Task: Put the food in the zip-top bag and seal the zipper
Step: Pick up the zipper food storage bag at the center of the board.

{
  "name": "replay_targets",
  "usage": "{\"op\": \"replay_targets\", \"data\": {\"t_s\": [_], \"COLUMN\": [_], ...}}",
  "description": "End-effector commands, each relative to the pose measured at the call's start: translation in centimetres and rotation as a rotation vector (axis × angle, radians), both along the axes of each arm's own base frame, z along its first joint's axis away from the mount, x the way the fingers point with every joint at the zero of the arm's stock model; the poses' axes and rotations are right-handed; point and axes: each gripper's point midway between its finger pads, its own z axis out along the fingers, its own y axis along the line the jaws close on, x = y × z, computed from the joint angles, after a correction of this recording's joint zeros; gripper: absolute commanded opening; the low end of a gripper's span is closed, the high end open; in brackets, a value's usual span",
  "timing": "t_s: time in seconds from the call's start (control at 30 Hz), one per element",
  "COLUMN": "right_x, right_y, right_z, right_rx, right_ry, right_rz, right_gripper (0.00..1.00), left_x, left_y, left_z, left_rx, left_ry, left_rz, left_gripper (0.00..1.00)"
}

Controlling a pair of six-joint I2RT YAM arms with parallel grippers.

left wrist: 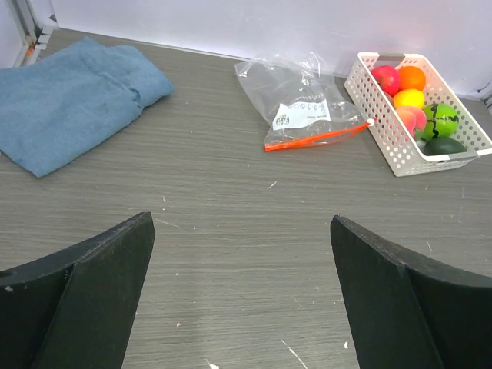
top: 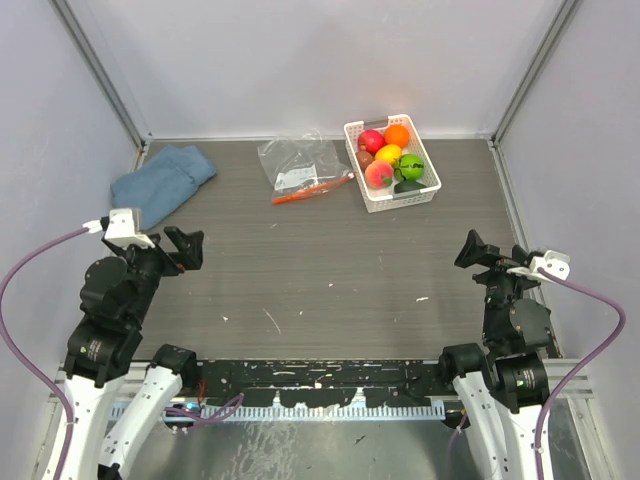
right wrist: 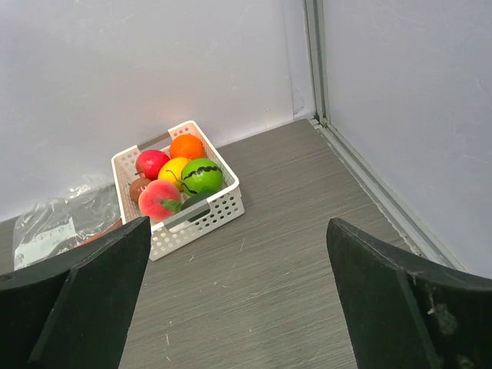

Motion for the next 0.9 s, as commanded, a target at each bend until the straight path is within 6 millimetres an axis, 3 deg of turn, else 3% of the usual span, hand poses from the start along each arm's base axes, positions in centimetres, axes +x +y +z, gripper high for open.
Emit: {"op": "replay_targets", "data": {"t_s": [0.0, 0.27, 0.5, 0.67, 0.87], "right_x": [-0.4, -0.7, -0.8, -1.1, -1.5], "right_y": [-0.4, -0.4, 0.0, 0.0, 0.3], "right_z": [2.5, 2.4, 2.6, 2.7, 2.9], "right_rx": [0.009, 0.024, 0.031, 0.028, 0.011], "right_ry": [-0.079, -0.093, -0.106, -0.117, -0.142], "right_rz": [-0.018, -0.016, 0.003, 0.008, 0.025], "right_gripper": [1.0, 1.0, 1.0, 1.0, 1.0], "left_x": [0.6, 0.9, 1.5, 3.2, 6.7], "left_y": [-0.3, -0.7, -2.5, -4.5, -6.1], "left_z": [1.4, 1.4, 1.3, 0.3, -2.1], "left_rx": [-0.015, -0.038, 0.015, 0.041, 0.062], "left_ry": [-0.057, -0.049, -0.016, 0.016, 0.125], "left_rz": [-0.009, -0.022, -0.131, -0.225, -0.274], "left_gripper": [0.98, 0.98, 0.98, 0.98, 0.98]}}
